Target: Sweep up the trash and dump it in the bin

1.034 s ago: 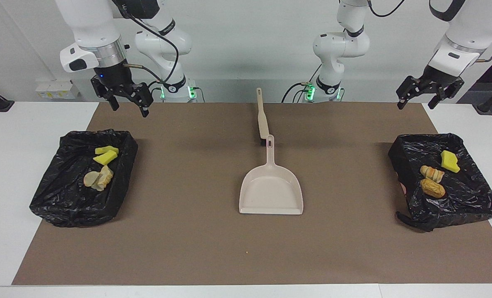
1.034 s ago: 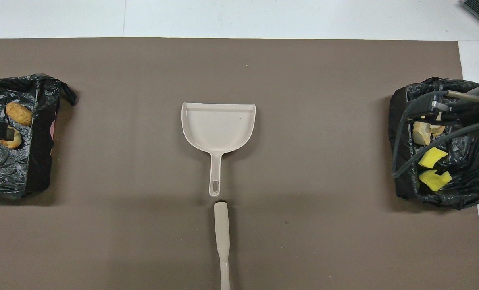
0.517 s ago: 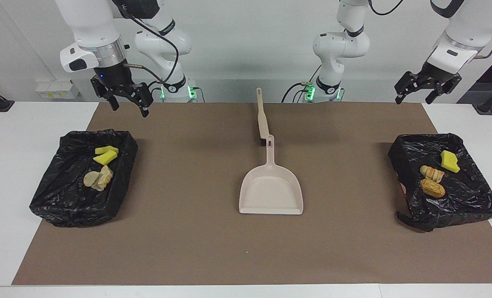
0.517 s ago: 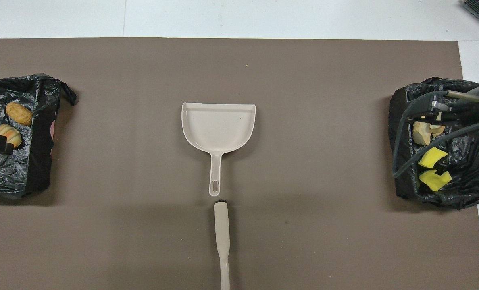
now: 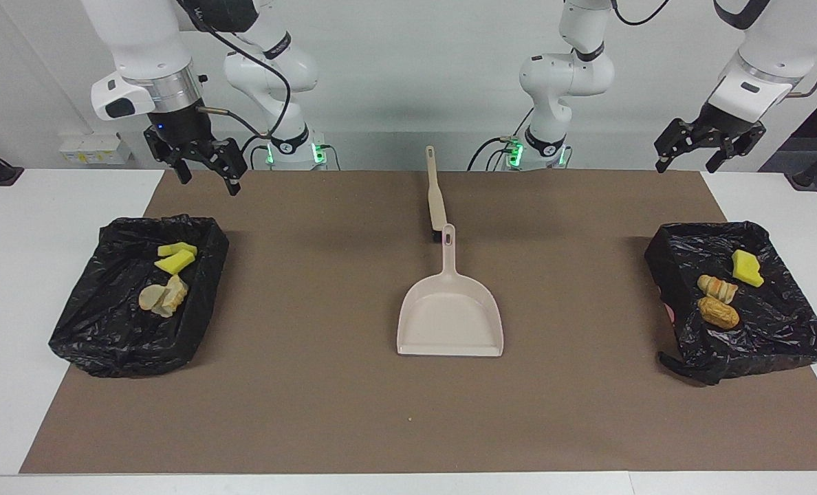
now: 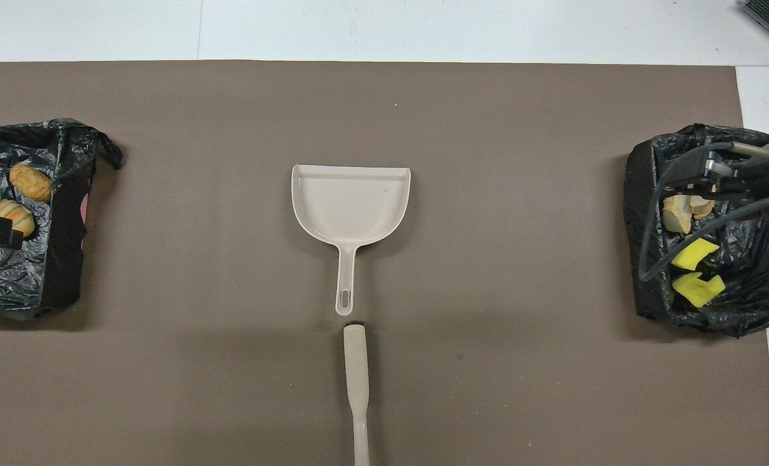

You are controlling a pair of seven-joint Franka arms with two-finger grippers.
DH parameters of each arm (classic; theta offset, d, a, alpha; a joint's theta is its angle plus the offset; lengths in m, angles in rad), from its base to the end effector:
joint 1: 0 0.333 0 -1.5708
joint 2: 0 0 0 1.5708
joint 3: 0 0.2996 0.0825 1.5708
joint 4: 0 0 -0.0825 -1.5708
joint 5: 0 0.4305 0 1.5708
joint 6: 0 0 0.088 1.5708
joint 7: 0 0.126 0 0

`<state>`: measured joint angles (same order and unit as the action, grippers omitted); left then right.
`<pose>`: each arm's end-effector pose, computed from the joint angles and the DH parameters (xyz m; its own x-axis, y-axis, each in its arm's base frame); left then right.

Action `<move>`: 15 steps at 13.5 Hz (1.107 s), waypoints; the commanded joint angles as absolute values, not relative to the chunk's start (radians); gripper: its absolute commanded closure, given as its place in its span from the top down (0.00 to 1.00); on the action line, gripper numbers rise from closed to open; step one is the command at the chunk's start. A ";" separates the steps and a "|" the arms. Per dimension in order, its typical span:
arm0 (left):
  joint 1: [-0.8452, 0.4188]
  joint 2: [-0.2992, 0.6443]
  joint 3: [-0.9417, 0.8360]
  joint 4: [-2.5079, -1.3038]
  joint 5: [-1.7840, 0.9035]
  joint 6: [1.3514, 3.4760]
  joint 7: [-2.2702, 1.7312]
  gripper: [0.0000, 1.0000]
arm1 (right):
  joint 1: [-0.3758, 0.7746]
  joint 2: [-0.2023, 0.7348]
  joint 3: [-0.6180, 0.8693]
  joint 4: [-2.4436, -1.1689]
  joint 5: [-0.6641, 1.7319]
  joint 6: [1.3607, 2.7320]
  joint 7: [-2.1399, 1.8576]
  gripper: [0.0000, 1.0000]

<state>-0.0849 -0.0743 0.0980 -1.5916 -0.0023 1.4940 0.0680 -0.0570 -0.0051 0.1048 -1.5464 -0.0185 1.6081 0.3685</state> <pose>0.5706 0.0091 0.6151 0.9982 -0.0555 -0.0229 -0.0552 -0.9984 0.0111 0.6045 0.0268 0.6083 0.9467 -0.3146 0.0691 -0.3149 -0.9491 -0.0063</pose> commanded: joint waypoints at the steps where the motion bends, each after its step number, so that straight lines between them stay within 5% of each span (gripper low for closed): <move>1: -0.103 -0.092 0.112 -1.603 0.014 1.491 0.066 1.00 | -0.068 -0.018 0.107 -1.557 0.002 1.606 0.341 1.00; 15: -0.103 -0.092 0.110 -1.601 0.014 1.491 0.066 1.00 | -0.052 -0.005 0.123 -1.471 -0.002 1.457 0.120 1.00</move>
